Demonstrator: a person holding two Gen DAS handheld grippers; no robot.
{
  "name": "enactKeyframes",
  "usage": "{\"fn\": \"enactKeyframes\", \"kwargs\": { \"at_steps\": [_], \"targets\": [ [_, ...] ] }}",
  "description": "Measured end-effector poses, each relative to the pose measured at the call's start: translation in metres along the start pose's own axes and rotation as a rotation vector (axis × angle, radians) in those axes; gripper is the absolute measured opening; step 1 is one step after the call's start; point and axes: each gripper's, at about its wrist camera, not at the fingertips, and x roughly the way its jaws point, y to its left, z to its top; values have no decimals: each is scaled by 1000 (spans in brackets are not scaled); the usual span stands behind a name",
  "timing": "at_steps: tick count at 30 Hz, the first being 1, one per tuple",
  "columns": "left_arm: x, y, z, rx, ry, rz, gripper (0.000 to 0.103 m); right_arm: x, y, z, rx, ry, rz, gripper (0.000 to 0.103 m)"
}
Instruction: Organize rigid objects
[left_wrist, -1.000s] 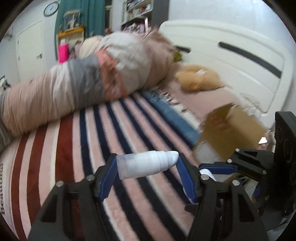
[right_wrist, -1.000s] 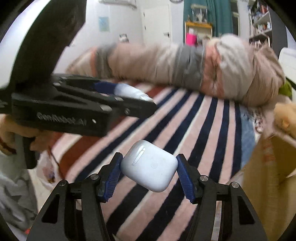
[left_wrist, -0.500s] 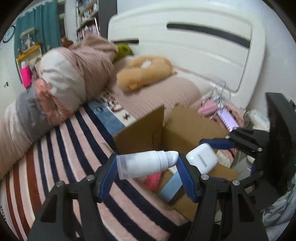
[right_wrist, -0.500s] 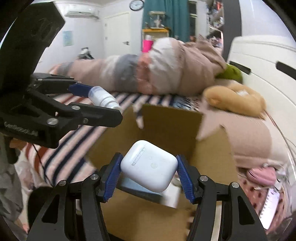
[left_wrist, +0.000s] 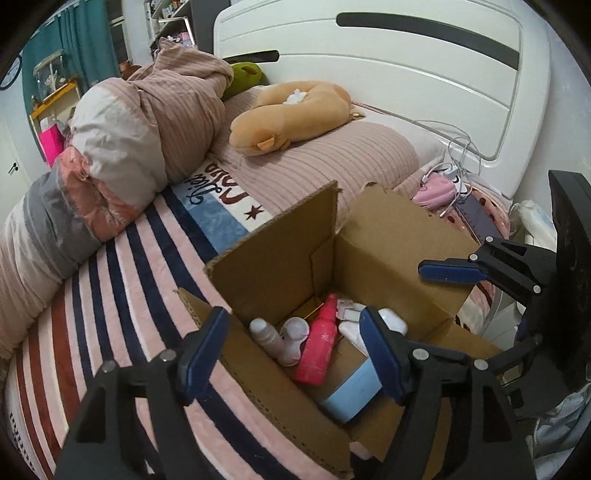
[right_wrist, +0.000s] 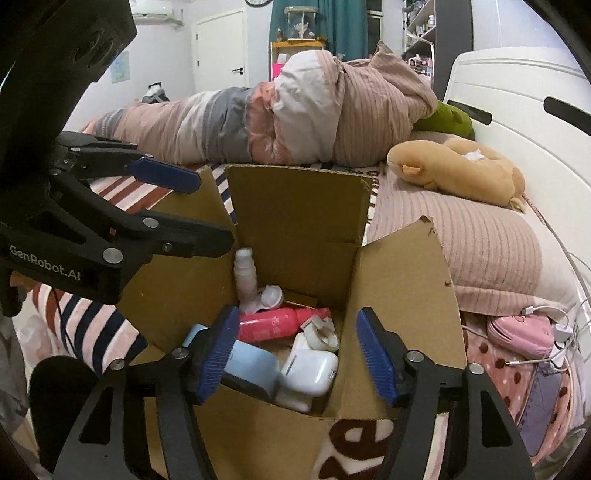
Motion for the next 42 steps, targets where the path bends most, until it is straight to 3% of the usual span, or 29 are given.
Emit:
{"fn": "enactKeyframes", "kwargs": {
  "at_steps": [5,9,11,16,21,25,29,42],
  "targets": [
    [-18,8,-2,-37,-43,-2,76,-5,2,4,1,-14,8,67],
    [-48,17,-7,-97,-114,-16,80,-16,3,12,12,-52,66,73],
    [-63,20,-11,-117,-153,-6,87,-24,5,18,6,-81,81,77],
    [-109,27,-32,-183,-283,73,101,-49,14,32,-21,-183,111,99],
    [-129,39,-58,-305,-360,196,102,-63,19,38,-12,-305,134,103],
    [-124,47,-77,-383,-359,295,102,-61,19,38,6,-320,187,103],
    [-120,51,-93,-431,-360,314,102,-58,22,35,10,-316,253,103],
    [-118,55,-101,-459,-358,344,102,-57,26,33,8,-319,257,103]
  ]
}}
